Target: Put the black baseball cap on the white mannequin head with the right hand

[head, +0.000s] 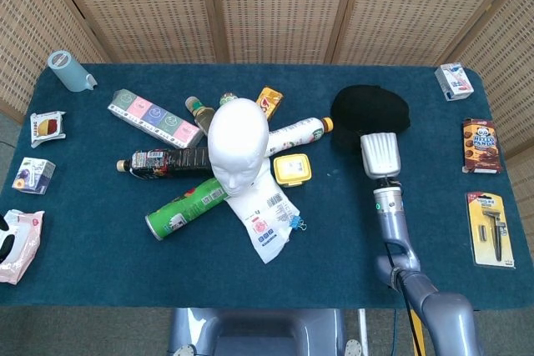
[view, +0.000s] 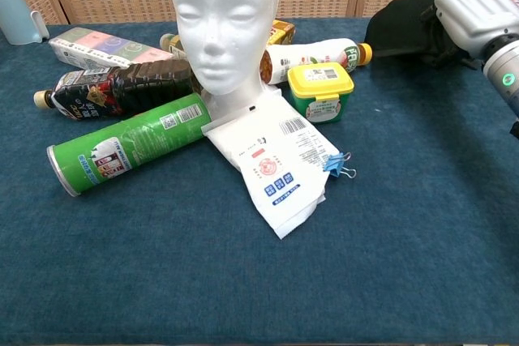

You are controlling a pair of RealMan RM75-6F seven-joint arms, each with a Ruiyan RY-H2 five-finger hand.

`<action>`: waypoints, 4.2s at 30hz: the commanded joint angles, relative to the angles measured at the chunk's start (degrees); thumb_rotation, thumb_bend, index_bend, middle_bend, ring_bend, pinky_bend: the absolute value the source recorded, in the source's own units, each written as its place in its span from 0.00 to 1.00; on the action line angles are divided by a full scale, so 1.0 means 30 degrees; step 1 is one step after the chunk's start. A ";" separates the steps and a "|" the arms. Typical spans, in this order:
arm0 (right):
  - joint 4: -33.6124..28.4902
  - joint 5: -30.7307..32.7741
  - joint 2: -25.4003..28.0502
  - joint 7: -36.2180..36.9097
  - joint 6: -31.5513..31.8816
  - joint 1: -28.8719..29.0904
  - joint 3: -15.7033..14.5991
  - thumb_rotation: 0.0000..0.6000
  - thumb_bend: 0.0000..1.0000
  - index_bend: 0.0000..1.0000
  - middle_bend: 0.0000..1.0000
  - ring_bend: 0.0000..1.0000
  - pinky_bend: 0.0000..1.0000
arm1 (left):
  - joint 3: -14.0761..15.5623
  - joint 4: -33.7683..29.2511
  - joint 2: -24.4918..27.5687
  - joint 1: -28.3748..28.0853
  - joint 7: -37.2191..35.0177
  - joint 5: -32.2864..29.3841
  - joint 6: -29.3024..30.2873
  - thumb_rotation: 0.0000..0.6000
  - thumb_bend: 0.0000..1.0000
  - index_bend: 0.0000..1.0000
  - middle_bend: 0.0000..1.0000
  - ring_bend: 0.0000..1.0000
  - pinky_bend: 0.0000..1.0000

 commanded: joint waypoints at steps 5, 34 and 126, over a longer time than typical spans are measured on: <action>-0.0512 -0.0204 0.0439 0.2197 0.2099 -0.0302 0.0038 1.00 0.39 0.66 0.69 0.78 0.93 | 0.0003 0.0053 -0.0157 -0.0031 -0.0009 0.0084 -0.0064 1.00 0.32 0.53 0.44 0.36 0.35; -0.6408 -0.2225 0.4151 0.2742 0.9928 -0.1027 0.0123 1.00 0.39 0.67 0.70 0.79 0.93 | -0.0015 -0.0139 -0.0602 -0.0466 0.0425 0.0424 -0.0639 1.00 0.32 0.53 0.44 0.36 0.35; -2.1443 -0.6493 0.6407 -1.0035 0.3614 0.2302 -0.1047 1.00 0.39 0.68 0.71 0.80 0.93 | 0.0375 0.2908 -0.1744 0.0013 -0.2410 -0.0166 -0.1312 1.00 0.32 0.53 0.44 0.36 0.35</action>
